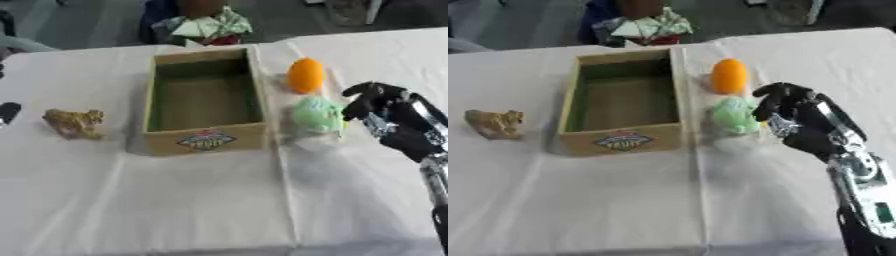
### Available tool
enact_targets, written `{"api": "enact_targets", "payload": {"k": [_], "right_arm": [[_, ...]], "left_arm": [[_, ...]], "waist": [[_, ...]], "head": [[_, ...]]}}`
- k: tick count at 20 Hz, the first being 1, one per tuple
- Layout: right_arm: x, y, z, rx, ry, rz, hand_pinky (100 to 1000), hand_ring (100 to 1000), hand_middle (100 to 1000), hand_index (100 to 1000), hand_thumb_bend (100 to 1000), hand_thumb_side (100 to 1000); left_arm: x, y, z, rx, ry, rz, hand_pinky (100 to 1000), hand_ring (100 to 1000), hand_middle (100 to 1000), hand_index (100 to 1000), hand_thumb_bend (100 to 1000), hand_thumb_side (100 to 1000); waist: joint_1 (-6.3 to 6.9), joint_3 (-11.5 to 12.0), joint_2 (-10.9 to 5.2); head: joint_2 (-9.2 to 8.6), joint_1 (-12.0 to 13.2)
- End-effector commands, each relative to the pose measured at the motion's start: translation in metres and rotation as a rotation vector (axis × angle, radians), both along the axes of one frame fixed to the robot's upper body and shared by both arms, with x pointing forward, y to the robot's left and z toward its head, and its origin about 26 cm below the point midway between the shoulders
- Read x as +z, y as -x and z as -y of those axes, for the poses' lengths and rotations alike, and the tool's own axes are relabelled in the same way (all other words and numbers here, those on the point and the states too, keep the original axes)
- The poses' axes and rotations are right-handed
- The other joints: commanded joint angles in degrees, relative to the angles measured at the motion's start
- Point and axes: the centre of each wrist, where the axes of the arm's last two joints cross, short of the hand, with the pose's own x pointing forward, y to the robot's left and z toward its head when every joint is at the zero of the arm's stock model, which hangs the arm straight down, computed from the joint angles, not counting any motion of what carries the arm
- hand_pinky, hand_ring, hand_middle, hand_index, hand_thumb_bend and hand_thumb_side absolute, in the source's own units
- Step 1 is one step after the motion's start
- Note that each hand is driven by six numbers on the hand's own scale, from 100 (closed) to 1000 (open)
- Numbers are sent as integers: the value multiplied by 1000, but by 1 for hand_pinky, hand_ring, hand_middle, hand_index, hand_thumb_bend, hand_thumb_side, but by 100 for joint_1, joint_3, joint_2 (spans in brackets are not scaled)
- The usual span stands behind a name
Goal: Pick up objects on the table and place them in the box.
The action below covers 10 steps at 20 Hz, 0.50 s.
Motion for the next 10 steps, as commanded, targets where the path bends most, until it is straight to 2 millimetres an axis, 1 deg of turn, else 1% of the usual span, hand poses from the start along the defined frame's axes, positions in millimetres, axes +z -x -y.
{"api": "enact_targets", "payload": {"k": [1,2,3,5,6,7,8,10], "right_arm": [[9,0,1,15,16,28,599,604,701,579,100,247],[9,0,1,17,16,28,599,604,702,579,100,248],[10,0,1,18,17,29,599,604,702,579,100,247],[10,0,0,22,17,29,599,604,702,579,100,248],[10,-1,0,25,17,29,599,604,702,579,100,248],[10,-1,0,27,17,29,599,604,702,579,100,248],[10,-1,-1,28,18,29,599,604,702,579,100,248],[10,-1,-1,30,19,28,599,604,702,579,100,248]], "left_arm": [[17,-9,-13,19,-122,-17,716,748,710,827,533,437],[17,-13,-14,17,-140,-24,719,748,711,828,564,441],[17,-18,-14,14,-157,-30,725,749,712,829,577,432],[16,-28,-13,5,-192,-44,739,754,716,832,559,361],[14,-32,-13,0,-207,-52,740,754,716,833,555,352],[12,-37,-12,-7,-223,-62,752,759,717,833,500,263],[11,-41,-12,-15,-242,-74,757,761,714,833,502,245],[7,-48,-9,-32,-278,-96,771,764,716,835,534,249]], "waist": [[-3,-14,-79],[-5,-17,-80],[-6,-19,-82],[-6,-31,-87],[-7,-37,-90],[-7,-49,-91],[-6,-62,-93],[-3,-85,-94]], "head": [[23,40],[28,47],[32,56],[39,72],[41,76],[42,82],[46,87],[55,102]]}}
